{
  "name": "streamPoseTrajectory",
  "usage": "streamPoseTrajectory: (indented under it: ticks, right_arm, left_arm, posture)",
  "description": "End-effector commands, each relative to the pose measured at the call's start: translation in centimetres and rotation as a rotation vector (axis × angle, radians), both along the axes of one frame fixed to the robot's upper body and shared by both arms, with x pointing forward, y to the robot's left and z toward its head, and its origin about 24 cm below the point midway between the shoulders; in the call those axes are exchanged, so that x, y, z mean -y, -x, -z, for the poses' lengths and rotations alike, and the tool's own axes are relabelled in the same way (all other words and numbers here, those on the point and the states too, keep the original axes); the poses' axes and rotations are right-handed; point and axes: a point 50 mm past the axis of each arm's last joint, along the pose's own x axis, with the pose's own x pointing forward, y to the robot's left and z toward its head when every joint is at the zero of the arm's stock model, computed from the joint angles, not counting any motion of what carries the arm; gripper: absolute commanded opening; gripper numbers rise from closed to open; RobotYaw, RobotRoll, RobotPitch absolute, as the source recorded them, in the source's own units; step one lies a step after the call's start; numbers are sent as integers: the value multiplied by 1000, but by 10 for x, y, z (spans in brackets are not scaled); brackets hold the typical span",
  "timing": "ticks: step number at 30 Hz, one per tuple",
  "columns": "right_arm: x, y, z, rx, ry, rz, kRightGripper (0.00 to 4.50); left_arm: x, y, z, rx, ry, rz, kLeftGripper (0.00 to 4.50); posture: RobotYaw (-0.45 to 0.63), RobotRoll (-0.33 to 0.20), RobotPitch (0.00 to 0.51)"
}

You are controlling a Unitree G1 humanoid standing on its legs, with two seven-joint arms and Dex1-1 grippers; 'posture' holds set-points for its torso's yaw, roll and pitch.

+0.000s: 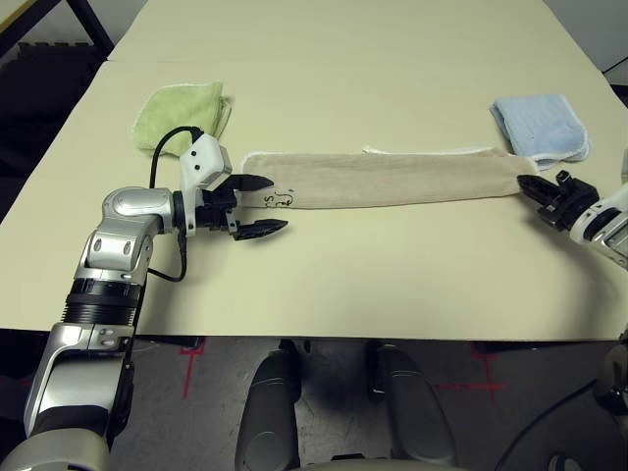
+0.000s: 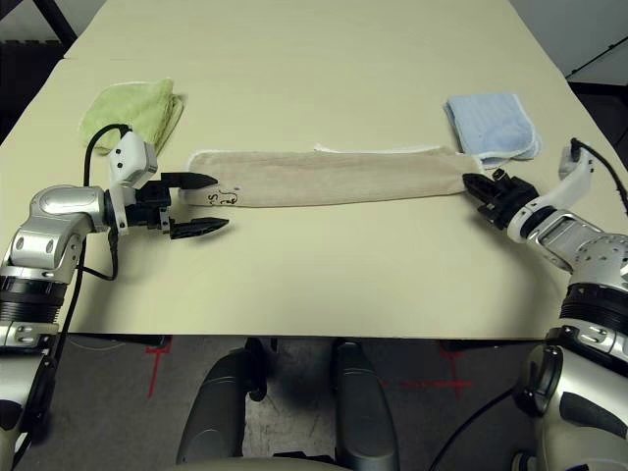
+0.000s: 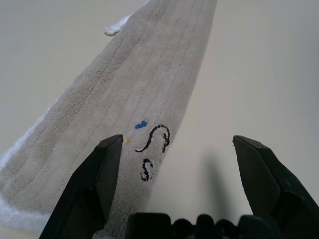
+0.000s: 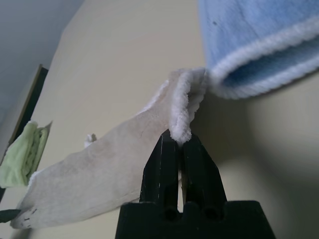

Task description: Fold the towel and set it aside.

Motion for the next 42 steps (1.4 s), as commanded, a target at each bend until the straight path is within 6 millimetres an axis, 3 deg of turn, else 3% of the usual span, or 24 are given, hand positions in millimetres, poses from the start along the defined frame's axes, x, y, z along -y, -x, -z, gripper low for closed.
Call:
streamPoseTrajectory:
  ticks: [1, 16, 29, 39, 42]
  right_arm:
    - [-11, 0, -10, 57, 18, -79, 10]
    - [-86, -15, -25, 107, 162, -412, 10]
    - [-137, -18, -5, 40, 294, -540, 10]
    - [-161, -25, 9, 7, 331, -547, 10]
    - [-174, -25, 11, 25, 356, -592, 819]
  left_arm:
    - [3, 0, 2, -6, -7, 19, 4500]
    - [-1, -7, -9, 19, -9, 10, 4500]
    - [-2, -8, -9, 21, -13, 9, 4500]
    - [-2, -7, -7, 11, -17, 6, 4500]
    - [-2, -7, -7, 9, -18, 5, 4500]
  posture:
    - [-117, 0, 206]
    - [-100, 0, 206]
    - [-96, 0, 206]
    - [-84, 0, 207]
    - [-81, 0, 207]
